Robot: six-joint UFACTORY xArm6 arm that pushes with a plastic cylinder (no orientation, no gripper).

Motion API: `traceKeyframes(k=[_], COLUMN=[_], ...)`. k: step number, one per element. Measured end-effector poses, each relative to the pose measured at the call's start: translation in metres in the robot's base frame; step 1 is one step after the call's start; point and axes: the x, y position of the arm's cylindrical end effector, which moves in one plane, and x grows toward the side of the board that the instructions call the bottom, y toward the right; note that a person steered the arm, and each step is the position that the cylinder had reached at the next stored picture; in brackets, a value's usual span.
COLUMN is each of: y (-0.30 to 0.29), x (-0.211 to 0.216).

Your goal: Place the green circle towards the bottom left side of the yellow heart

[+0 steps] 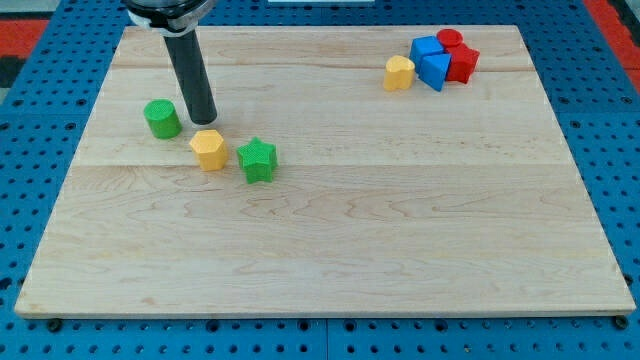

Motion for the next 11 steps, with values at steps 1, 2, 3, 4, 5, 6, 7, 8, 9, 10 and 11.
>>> traceKeyframes(k=[1,2,3,4,5,6,7,8,9,10,11], y=[-0.007,-0.111,-0.151,-0.043,0.066,0.095,0.115,0.140,0.162,0.193,0.210], x=[0.033,0.039,0.023,-0.009,-0.014,0.004,0.008,0.009,0.009,0.010,0.046])
